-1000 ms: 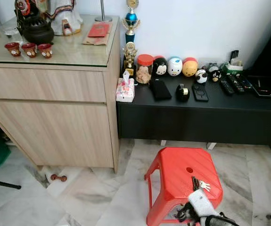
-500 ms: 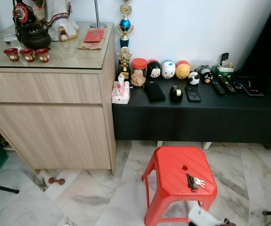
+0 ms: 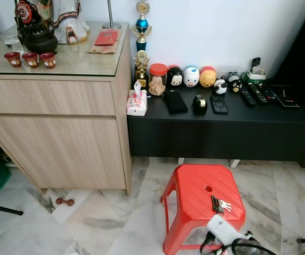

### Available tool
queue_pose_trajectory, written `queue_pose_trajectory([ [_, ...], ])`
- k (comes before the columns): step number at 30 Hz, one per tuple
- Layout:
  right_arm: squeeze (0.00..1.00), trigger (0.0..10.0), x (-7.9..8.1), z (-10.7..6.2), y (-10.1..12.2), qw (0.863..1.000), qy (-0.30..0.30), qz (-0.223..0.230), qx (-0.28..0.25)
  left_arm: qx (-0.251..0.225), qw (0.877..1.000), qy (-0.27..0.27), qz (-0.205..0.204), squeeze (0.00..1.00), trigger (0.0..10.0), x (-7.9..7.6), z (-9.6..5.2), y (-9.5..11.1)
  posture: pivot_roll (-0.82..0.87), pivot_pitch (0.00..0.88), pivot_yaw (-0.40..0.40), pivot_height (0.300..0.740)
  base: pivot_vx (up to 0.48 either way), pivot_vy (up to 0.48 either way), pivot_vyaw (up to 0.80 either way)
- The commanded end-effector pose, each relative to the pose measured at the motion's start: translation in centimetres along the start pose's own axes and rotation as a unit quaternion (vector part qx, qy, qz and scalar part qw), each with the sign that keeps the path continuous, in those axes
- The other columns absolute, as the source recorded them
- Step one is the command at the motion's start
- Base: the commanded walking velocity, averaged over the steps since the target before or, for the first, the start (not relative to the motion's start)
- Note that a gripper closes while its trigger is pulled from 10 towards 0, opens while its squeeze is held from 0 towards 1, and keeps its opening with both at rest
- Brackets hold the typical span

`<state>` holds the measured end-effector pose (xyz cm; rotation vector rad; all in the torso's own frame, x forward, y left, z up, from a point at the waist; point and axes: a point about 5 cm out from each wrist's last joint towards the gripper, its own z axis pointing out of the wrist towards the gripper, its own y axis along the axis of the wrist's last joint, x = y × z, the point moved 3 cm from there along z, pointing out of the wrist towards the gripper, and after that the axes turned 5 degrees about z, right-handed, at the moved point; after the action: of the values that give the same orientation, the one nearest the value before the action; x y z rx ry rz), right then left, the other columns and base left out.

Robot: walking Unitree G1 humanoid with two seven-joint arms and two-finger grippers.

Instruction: Hang keys on a hook

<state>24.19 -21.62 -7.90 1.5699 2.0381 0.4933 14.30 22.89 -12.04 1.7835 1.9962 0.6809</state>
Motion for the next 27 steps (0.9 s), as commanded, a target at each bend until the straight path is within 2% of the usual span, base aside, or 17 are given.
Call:
queue_pose_trajectory([
  [1,0.0,10.0,-0.9,0.0,2.1,0.99,-0.016,0.133,-0.044,0.011,1.0,0.001,-0.005,0.0,10.0,0.0,-0.1,-0.5,0.12,0.0,-0.068,0.74,0.0,0.0,0.0],
  [3,0.0,10.0,-1.3,0.0,3.0,0.967,-0.014,0.245,-0.064,0.012,1.0,0.001,-0.004,0.0,10.0,0.0,-0.1,-0.5,0.12,0.0,-0.067,0.74,0.0,0.0,0.0],
  [4,0.0,10.0,-1.7,0.0,3.5,0.955,-0.02,0.284,-0.077,0.012,1.0,0.001,-0.003,0.0,10.0,0.0,-0.1,-0.5,0.12,0.0,-0.068,0.74,0.0,0.0,0.0],
  [5,0.0,10.0,-1.9,-0.1,3.6,0.952,-0.025,0.293,-0.081,0.011,1.0,0.002,-0.003,0.0,10.0,0.0,-0.1,-0.5,0.12,0.0,-0.068,0.74,0.0,0.0,0.0],
  [6,0.0,10.0,-2.1,-0.1,3.6,0.95,-0.031,0.3,-0.083,0.011,1.0,0.002,-0.003,0.0,10.0,0.0,-0.1,-0.5,0.13,0.0,-0.068,0.74,0.0,0.0,0.0],
  [8,0.0,10.0,-2.2,-0.1,3.7,0.958,-0.037,0.272,-0.084,0.011,1.0,0.001,-0.003,0.0,10.0,0.0,-0.1,-0.5,0.13,0.0,-0.068,0.74,0.0,0.0,0.0],
  [9,0.0,10.0,-2.2,-0.1,4.0,0.971,-0.046,0.217,-0.091,0.011,1.0,0.001,-0.003,0.0,10.0,0.0,-0.1,-0.5,0.13,0.0,-0.068,0.74,0.0,0.0,0.0],
  [10,0.0,10.0,-1.5,-0.2,4.6,0.988,-0.041,0.1,-0.108,0.011,1.0,0.002,-0.004,0.0,10.0,0.0,-0.1,-0.5,0.13,0.0,-0.067,0.74,0.0,0.0,0.0],
  [11,0.0,10.0,-1.1,-0.2,4.7,0.99,-0.034,0.081,-0.112,0.011,1.0,0.002,-0.004,0.0,10.0,0.0,-0.1,-0.5,0.12,0.0,-0.067,0.74,0.0,0.0,0.0],
  [12,0.0,10.0,-1.0,-0.2,4.9,0.98,-0.024,0.154,-0.119,0.011,1.0,0.002,-0.004,0.0,10.0,0.0,-0.1,-0.5,0.13,0.0,-0.067,0.74,0.0,0.0,0.0],
  [13,0.0,10.0,-1.1,-0.2,5.1,0.964,-0.018,0.234,-0.128,0.011,1.0,0.002,-0.003,0.0,10.0,0.0,-0.1,-0.5,0.13,0.0,-0.067,0.74,0.0,0.0,0.0],
  [14,0.0,10.0,-1.4,-0.3,5.5,0.949,-0.017,0.283,-0.141,0.011,1.0,0.002,-0.004,0.0,10.0,0.0,-0.1,-0.5,0.13,0.0,-0.066,0.74,0.0,0.0,0.0],
  [15,0.0,10.0,-1.6,-0.3,5.7,0.938,-0.017,0.311,-0.15,0.011,1.0,0.003,-0.004,0.0,10.0,0.0,-0.1,-0.5,0.13,0.0,-0.066,0.74,0.0,0.0,0.0],
  [18,0.0,10.0,-1.8,-0.5,6.3,0.942,-0.022,0.29,-0.169,0.011,1.0,0.002,-0.002,0.0,10.0,0.0,-0.1,-0.5,0.12,0.0,-0.066,0.74,0.0,0.0,0.0],
  [20,0.0,10.0,-2.0,-0.7,7.0,0.939,-0.026,0.287,-0.19,0.011,1.0,0.002,-0.002,0.0,10.0,0.0,-0.1,-0.5,0.13,0.0,-0.067,0.74,0.0,0.0,0.0],
  [22,0.0,10.0,-2.9,-1.3,8.2,0.923,-0.039,0.303,-0.233,0.01,1.0,0.002,-0.003,0.0,10.0,0.0,-0.1,-0.5,0.13,0.0,-0.068,0.74,0.0,0.0,0.0],
  [27,0.0,10.0,-4.1,-2.3,9.9,0.899,-0.057,0.317,-0.296,0.01,1.0,0.003,-0.002,0.0,10.0,0.0,-0.1,-0.5,0.12,0.0,-0.068,0.74,0.0,0.0,0.0],
])
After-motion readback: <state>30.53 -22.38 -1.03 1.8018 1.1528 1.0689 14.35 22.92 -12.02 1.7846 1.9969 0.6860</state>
